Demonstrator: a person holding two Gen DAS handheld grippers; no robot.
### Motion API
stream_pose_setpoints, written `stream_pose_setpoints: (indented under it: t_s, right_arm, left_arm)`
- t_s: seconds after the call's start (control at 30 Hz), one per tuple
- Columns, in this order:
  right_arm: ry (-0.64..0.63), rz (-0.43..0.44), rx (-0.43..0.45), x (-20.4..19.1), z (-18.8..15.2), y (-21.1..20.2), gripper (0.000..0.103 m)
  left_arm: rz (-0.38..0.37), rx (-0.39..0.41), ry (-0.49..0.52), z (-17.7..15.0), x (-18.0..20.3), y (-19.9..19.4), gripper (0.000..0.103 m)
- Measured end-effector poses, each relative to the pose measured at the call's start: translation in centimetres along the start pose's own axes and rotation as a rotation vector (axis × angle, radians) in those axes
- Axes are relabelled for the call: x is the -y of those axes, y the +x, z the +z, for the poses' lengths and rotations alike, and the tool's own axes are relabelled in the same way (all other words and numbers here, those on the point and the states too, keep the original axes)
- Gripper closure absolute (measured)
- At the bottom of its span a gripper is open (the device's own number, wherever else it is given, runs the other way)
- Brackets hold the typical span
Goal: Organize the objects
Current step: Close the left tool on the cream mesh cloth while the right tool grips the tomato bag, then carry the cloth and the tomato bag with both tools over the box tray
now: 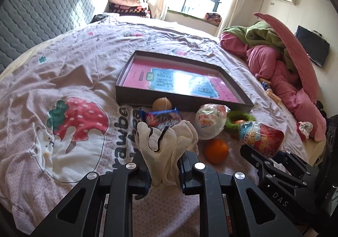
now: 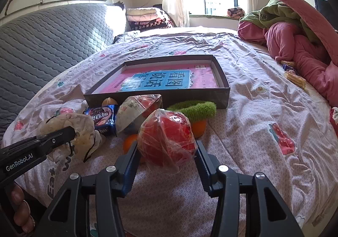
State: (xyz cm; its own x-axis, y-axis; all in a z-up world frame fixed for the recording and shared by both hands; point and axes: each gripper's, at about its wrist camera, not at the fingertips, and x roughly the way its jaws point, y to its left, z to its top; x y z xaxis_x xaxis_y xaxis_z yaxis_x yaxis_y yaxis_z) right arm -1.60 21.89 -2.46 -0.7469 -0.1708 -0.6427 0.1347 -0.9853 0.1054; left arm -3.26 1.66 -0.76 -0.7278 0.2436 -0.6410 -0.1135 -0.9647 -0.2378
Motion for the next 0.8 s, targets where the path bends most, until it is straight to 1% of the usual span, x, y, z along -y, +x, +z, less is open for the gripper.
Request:
stream_pose_setpoints:
  t_s: [0.2,0.33,0.4,0.5,0.67,0.8]
  right_arm:
    - [0.0,0.001,0.033,0.1,0.4,-0.8,0.053]
    - [0.003,0.001,0.046,0.1,1.0,-1.0,0.053]
    - [0.004,0.004,0.054,0.1,1.4,-1.2,0.053]
    - [-0.003,0.003,0.072,0.0,2.1,-1.5,0.053]
    - [-0.016,-0.002,0.095,-0.1,3.6,-1.5,0.053]
    - [-0.017,-0.008,0.113,0.1,4.8,-1.2,0.053]
  left_arm:
    - [-0.005,0.055,0.04,0.4,1.1,-1.2,0.083]
    - [0.003,0.068,0.051,0.9,1.7,-1.3,0.083]
    - [0.006,0.07,0.054,1.3,1.9,-1.3,0.083]
    - [0.037,0.072,0.062,2.3,2.1,-0.8,0.083]
    - [0.057,0.059,0.058,3.8,2.1,0.2,0.083]
    - [0.055,0.052,0.053,4.9,1.9,1.2,0.083]
